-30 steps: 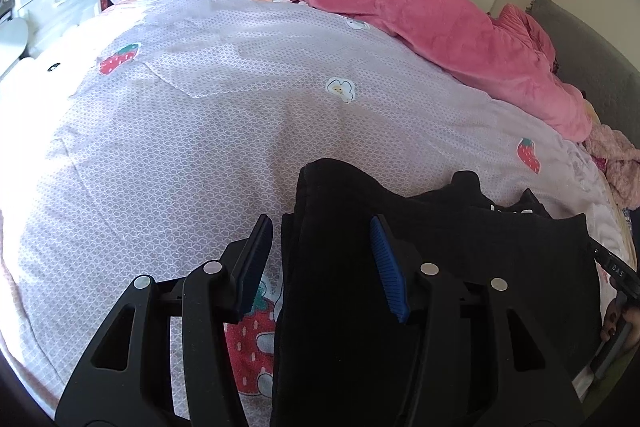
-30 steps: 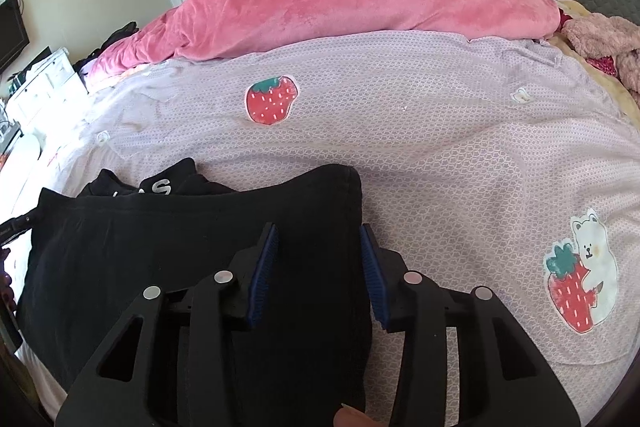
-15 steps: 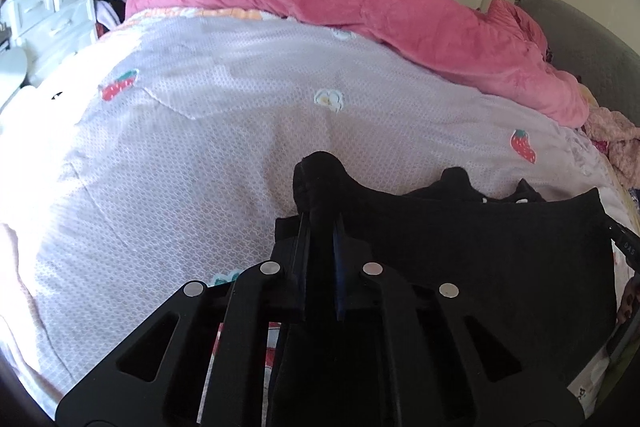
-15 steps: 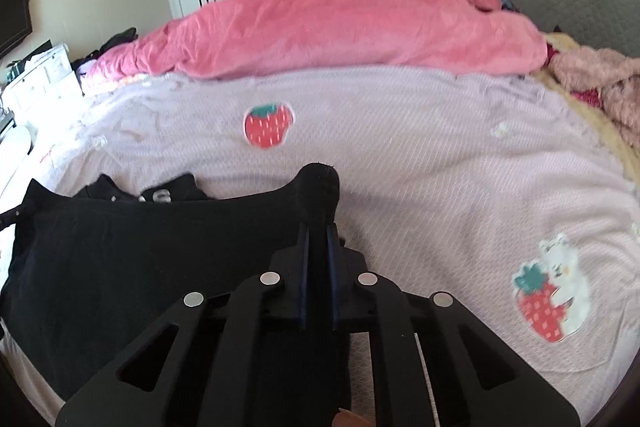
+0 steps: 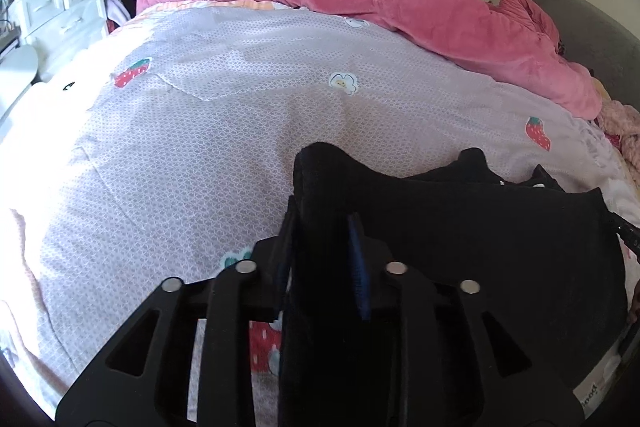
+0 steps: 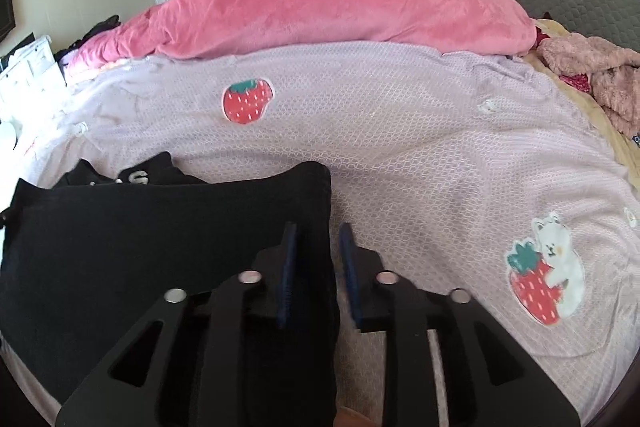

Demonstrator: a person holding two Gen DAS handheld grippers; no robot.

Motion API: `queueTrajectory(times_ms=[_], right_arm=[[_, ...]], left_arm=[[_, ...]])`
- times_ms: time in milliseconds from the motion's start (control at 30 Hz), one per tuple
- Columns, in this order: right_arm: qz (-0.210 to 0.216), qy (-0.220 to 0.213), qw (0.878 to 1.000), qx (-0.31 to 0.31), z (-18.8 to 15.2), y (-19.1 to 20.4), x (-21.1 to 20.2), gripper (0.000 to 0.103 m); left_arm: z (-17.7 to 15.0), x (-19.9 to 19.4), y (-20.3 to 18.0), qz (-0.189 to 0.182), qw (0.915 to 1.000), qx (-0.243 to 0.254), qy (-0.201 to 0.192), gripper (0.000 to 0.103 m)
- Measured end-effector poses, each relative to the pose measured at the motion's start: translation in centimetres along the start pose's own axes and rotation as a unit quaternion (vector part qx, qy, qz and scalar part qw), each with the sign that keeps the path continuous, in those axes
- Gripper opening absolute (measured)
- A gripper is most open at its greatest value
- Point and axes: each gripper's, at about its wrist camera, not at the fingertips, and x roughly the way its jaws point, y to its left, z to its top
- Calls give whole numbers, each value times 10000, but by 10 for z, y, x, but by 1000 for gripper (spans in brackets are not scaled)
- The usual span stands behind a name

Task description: Fold small clothes

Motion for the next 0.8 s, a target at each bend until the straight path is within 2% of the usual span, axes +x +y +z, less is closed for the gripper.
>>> queueTrajectory(times_ms=[33, 200, 267, 433, 500, 800], right_arm=[[49, -50, 10000, 28, -1, 0, -6, 35], [280, -322, 9991, -19, -9, 7, -39, 37], [362, -385, 9986, -85, -14, 11, -51, 50], [558, -480, 9968, -321, -29, 23, -73, 50], [659, -429, 9963, -358, -36, 28, -77, 50], [812, -28, 9953, -534, -71, 40, -77, 50]], left_arm=[[-1, -3, -1, -13, 10000, -10, -28, 23], [-6, -23, -6, 43, 9998, 22, -206, 31], [-9, -32, -7, 24, 9996, 2, -278, 33], [-17, -54, -10, -36, 9989, -82, -451, 36], [-24, -62, -11, -44, 9988, -82, -479, 40], [-67, -82, -17, -109, 9994, 2, -340, 41]])
